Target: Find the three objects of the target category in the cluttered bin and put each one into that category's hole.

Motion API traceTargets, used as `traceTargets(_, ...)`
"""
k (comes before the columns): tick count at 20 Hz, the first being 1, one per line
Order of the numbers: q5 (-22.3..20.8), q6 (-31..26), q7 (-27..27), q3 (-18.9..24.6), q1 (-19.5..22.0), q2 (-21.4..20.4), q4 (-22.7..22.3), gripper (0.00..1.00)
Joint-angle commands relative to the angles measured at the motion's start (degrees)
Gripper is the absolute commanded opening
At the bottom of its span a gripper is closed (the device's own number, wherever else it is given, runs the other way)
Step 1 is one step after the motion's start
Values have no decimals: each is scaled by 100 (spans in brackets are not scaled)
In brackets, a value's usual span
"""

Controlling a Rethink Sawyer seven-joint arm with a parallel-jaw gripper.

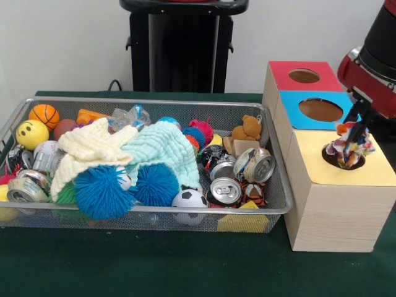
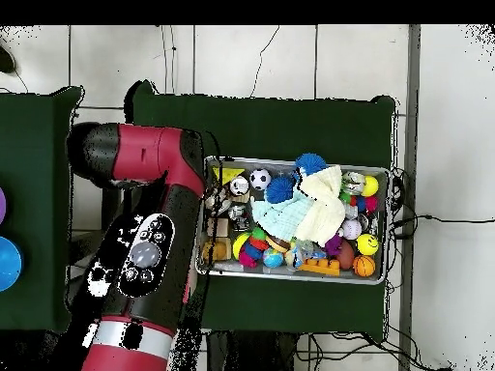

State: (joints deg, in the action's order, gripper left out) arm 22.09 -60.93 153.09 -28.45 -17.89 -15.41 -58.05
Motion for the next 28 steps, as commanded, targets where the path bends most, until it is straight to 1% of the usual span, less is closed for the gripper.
traceTargets(1, 352, 1140, 653, 984, 136, -45, -484, 0)
traceTargets(3, 459, 1601, 322, 1296, 288, -88, -644, 0)
traceTargets(5, 516, 1836, 182, 1490, 356, -136, -722, 0)
traceTargets(9, 519, 2051, -72, 1795, 525, -149, -761, 0)
traceTargets(14, 325, 2168, -538, 2242, 847, -6, -600, 0)
traceTargets(16, 175, 2011, -609, 2258, 899, 45, -448, 0)
traceTargets(17, 63, 1858, -616, 2199, 891, 65, -345, 0)
traceTargets(19, -75, 1629, -660, 2153, 896, 49, -266, 0)
traceTargets(21, -148, 1527, -657, 2139, 896, 84, -182, 0)
traceTargets(25, -172, 1520, -442, 2065, 817, 166, -72, 0)
traceTargets(28, -202, 1556, -362, 2091, 814, 186, -58, 0)
